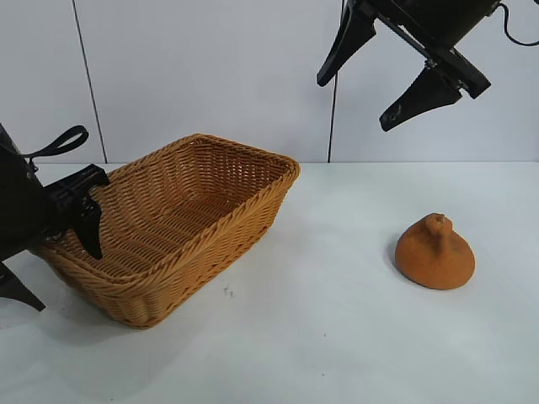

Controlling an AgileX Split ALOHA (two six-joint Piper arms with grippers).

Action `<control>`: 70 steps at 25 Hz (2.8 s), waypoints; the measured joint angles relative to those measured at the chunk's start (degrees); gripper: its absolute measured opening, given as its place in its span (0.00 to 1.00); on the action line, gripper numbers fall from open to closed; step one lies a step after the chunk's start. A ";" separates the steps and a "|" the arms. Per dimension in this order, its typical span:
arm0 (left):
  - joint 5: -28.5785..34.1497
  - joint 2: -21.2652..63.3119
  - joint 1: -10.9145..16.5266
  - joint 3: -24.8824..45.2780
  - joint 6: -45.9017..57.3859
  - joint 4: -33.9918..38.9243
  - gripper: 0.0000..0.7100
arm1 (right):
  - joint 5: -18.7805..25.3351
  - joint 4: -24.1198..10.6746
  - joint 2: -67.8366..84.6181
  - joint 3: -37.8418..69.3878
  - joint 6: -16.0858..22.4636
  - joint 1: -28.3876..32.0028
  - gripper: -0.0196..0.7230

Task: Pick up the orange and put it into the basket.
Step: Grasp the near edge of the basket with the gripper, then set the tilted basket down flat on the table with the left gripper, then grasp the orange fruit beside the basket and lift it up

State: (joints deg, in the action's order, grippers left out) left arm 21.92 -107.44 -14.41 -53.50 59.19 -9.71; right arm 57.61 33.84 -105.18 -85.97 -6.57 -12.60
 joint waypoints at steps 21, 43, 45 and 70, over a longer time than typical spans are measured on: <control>27.35 -3.45 3.27 -27.95 -41.10 -5.65 0.13 | 0.11 0.00 0.00 0.00 0.00 0.00 0.79; 34.25 -19.33 -0.03 -39.23 -50.62 -8.54 0.13 | 0.44 0.04 0.00 0.00 0.00 0.00 0.79; 34.25 -19.33 -0.03 -39.23 -50.67 -8.79 0.20 | 0.44 0.04 0.00 0.00 0.00 0.00 0.79; 46.91 -5.78 5.75 -46.91 -54.09 15.12 0.87 | 0.87 0.04 0.00 0.00 0.00 0.00 0.79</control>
State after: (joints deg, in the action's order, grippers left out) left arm 68.83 -113.22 -8.67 -100.41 5.10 5.41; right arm 58.48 33.87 -105.18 -85.97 -6.57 -12.60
